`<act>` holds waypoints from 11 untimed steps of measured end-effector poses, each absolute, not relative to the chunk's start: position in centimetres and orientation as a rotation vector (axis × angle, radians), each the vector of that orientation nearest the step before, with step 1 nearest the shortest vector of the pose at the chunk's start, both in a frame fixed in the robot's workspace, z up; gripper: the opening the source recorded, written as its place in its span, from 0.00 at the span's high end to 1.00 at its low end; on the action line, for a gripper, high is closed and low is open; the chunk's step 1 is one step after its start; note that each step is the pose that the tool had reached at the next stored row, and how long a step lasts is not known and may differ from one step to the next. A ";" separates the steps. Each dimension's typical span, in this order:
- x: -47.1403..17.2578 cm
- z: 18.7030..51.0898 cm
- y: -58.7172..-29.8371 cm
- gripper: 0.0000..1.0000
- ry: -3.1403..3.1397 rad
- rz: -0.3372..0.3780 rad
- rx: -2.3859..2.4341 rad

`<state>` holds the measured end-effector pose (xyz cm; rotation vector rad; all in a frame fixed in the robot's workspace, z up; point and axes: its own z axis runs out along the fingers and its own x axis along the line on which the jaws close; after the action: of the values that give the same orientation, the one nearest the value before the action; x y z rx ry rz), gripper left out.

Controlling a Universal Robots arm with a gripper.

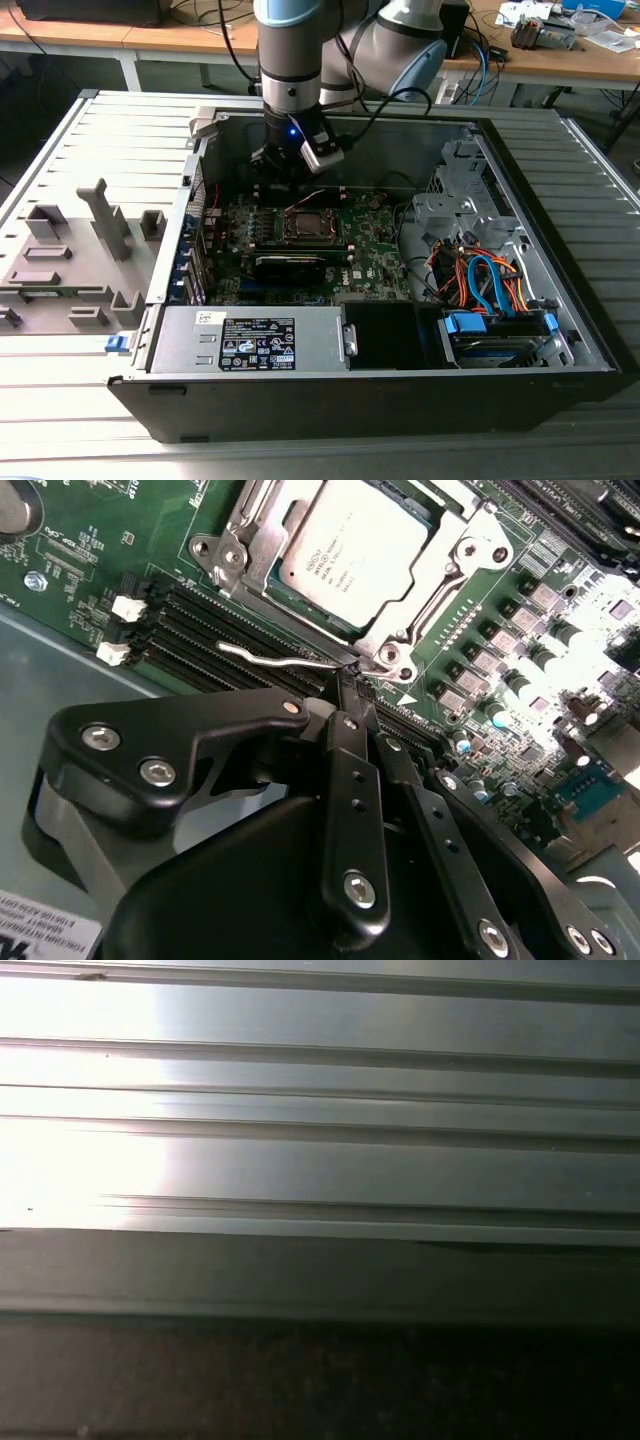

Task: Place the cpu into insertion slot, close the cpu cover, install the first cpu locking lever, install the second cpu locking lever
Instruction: 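Install the first cpu locking lever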

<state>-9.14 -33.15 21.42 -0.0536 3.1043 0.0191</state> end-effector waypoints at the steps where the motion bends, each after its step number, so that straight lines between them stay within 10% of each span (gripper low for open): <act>1: -9.1 21.3 -33.2 0.89 3.104 0.018 -0.058; 11: -8.6 20.2 -33.2 0.89 3.105 -0.004 -0.088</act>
<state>-8.63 -33.16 20.17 -0.0879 3.1047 -0.0035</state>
